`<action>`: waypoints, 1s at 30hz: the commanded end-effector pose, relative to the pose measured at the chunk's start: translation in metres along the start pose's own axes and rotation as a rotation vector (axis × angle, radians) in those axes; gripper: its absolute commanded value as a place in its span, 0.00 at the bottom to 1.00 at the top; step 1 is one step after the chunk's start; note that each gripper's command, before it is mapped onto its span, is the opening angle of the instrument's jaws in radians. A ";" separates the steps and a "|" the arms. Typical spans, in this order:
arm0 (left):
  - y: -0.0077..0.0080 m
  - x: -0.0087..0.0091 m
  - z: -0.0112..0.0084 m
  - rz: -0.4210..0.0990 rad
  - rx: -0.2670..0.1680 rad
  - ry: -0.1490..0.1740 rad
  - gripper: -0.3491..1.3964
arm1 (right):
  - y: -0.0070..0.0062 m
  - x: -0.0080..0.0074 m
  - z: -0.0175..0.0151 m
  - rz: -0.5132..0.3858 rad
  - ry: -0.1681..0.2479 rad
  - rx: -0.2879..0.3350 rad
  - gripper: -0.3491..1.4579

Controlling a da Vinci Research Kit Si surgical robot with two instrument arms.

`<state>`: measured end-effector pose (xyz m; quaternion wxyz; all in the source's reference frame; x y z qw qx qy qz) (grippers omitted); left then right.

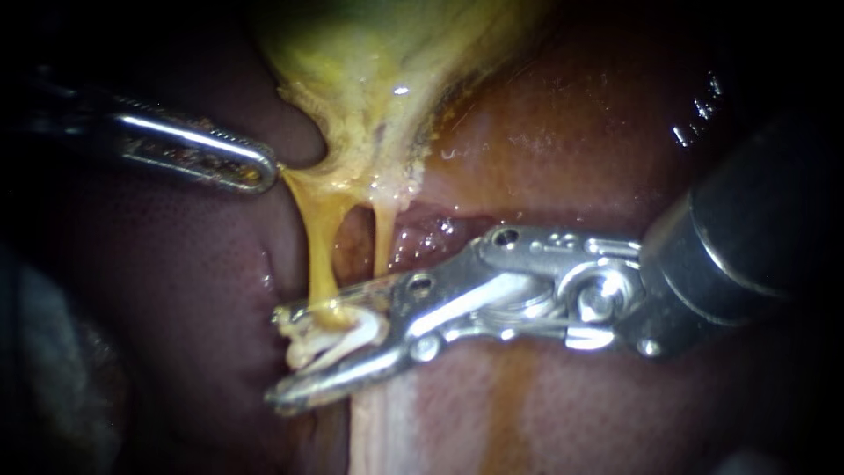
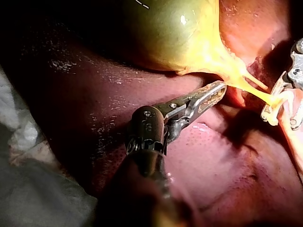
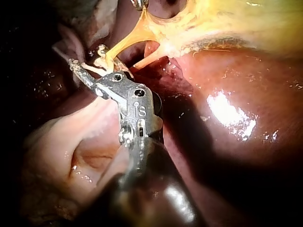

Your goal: Clipping second clip left tube

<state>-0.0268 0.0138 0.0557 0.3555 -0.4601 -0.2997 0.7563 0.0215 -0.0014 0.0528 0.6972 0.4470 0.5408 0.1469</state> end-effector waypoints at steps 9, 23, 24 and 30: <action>0.0000 -0.0001 0.0001 0.000 0.001 0.000 0.00 | 0.0001 -0.0002 -0.0009 0.053 0.000 0.002 0.10; -0.0001 -0.0002 0.0001 0.001 -0.002 -0.001 0.00 | -0.0002 -0.0009 -0.0015 0.115 -0.002 0.005 0.00; -0.0001 -0.0002 0.0001 0.001 -0.002 -0.001 0.00 | -0.0002 -0.0009 -0.0016 0.115 -0.002 0.005 0.00; -0.0002 -0.0002 0.0001 0.001 -0.002 -0.001 0.00 | -0.0002 -0.0009 -0.0016 0.121 -0.002 0.005 0.00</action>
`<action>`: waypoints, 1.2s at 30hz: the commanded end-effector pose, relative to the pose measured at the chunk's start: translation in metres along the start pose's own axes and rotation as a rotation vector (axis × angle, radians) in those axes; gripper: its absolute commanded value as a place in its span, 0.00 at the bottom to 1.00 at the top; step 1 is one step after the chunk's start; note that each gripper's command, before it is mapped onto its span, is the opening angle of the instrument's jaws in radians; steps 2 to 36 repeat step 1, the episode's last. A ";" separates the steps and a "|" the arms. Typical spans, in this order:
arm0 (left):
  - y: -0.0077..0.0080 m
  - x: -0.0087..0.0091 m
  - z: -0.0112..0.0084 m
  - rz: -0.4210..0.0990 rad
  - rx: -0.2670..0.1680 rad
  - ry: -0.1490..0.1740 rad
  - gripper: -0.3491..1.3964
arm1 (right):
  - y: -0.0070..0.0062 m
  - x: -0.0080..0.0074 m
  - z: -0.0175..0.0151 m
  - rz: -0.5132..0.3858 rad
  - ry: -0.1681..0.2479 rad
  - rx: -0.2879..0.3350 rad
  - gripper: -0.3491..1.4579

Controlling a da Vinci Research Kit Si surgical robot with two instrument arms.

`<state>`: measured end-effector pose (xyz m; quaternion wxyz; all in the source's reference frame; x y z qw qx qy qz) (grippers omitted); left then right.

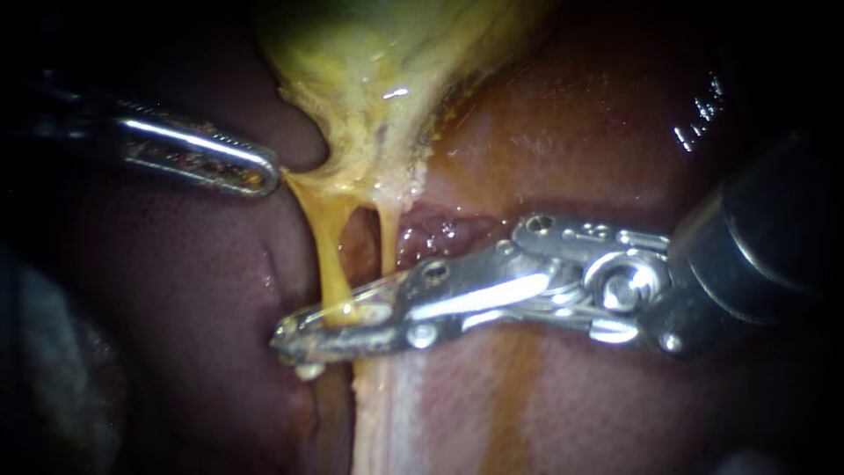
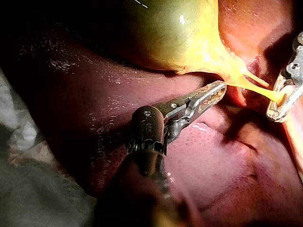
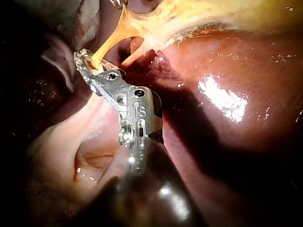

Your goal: Clipping second clip left tube

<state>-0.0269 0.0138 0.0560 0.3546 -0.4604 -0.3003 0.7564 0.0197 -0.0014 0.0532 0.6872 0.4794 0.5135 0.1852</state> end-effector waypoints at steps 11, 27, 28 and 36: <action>0.0000 0.0000 0.0000 0.000 0.000 0.000 0.00 | 0.0000 0.0000 0.0000 0.005 0.000 0.000 0.00; 0.0000 0.0000 0.0000 0.000 0.000 0.000 0.00 | 0.0000 0.0000 0.0000 0.005 0.000 0.000 0.00; 0.0000 0.0000 0.0000 0.000 0.000 0.000 0.00 | 0.0000 0.0000 0.0000 0.005 0.000 0.000 0.00; 0.0000 0.0000 0.0000 0.000 0.000 0.000 0.00 | 0.0000 0.0000 0.0000 0.005 0.000 0.000 0.00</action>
